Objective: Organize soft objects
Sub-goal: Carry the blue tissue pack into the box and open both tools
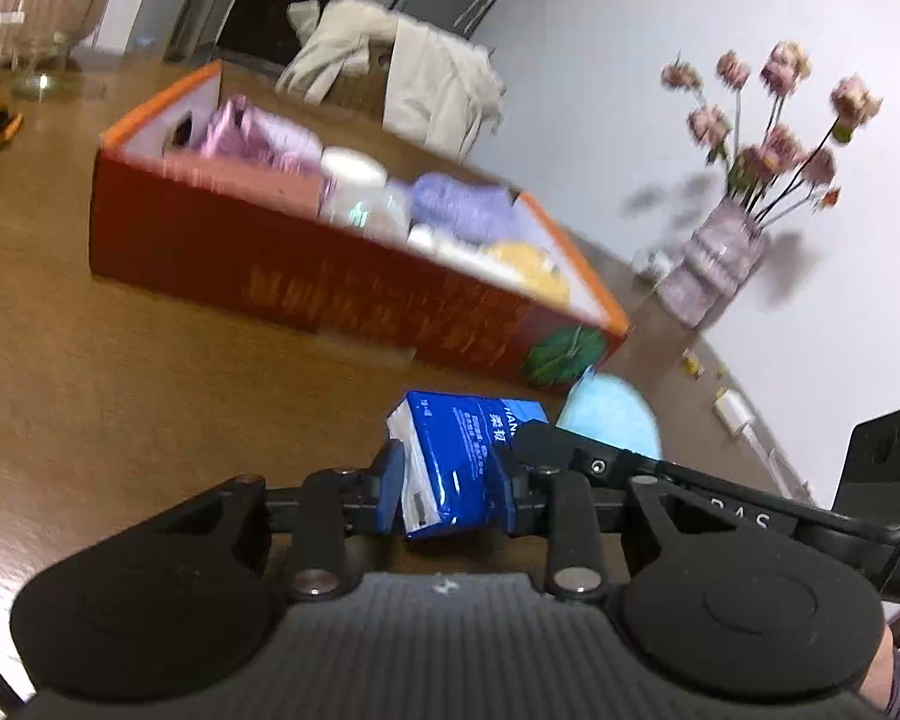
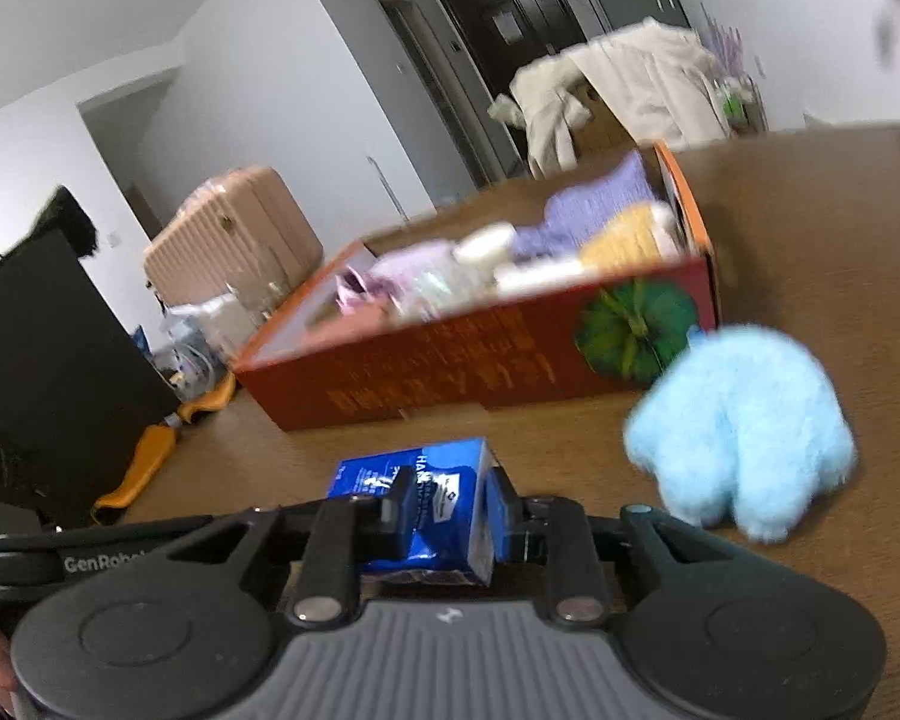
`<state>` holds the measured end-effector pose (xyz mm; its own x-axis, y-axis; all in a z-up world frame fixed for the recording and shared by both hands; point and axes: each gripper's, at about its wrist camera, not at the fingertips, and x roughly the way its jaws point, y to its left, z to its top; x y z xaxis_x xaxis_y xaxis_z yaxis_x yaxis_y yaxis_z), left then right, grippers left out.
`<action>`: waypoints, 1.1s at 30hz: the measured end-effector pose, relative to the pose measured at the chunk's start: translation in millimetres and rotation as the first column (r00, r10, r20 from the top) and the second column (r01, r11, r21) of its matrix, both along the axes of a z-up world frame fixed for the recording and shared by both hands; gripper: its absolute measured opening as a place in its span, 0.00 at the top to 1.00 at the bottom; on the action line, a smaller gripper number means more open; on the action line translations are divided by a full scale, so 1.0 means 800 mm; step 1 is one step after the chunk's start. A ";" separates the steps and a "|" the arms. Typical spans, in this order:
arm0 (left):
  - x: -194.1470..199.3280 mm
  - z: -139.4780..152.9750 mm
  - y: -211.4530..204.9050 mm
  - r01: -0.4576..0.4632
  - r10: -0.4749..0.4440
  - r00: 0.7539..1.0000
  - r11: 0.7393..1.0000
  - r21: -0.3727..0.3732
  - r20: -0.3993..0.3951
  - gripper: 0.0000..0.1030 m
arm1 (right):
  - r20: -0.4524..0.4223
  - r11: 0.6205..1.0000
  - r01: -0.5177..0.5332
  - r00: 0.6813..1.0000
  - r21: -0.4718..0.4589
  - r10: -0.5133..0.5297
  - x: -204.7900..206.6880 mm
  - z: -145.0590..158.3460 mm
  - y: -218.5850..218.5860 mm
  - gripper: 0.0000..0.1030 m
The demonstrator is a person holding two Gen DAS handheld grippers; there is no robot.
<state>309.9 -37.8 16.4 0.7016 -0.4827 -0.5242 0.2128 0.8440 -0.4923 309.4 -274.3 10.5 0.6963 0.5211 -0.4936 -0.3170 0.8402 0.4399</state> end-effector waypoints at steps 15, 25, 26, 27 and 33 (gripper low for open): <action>0.159 0.075 -0.002 0.036 -0.033 0.999 0.981 0.189 -0.016 0.70 | 0.003 0.997 -0.058 0.998 -0.051 0.059 0.165 0.067 0.031 0.78; 0.178 0.073 0.006 0.075 -0.088 0.995 0.959 0.272 0.036 0.69 | -0.113 0.976 -0.163 0.983 -0.145 0.148 0.187 0.034 0.053 0.78; 0.180 0.071 0.003 0.082 -0.094 0.995 0.957 0.280 0.029 0.70 | -0.111 0.975 -0.161 0.983 -0.150 0.145 0.188 0.032 0.055 0.78; 0.184 0.067 0.000 0.082 -0.088 0.996 0.954 0.289 0.010 0.74 | -0.111 0.975 -0.159 0.983 -0.153 0.143 0.187 0.032 0.056 0.78; 0.182 0.059 0.005 0.050 -0.048 0.999 0.955 0.291 -0.016 0.75 | -0.092 0.981 -0.139 0.988 -0.136 0.127 0.173 0.049 0.042 0.76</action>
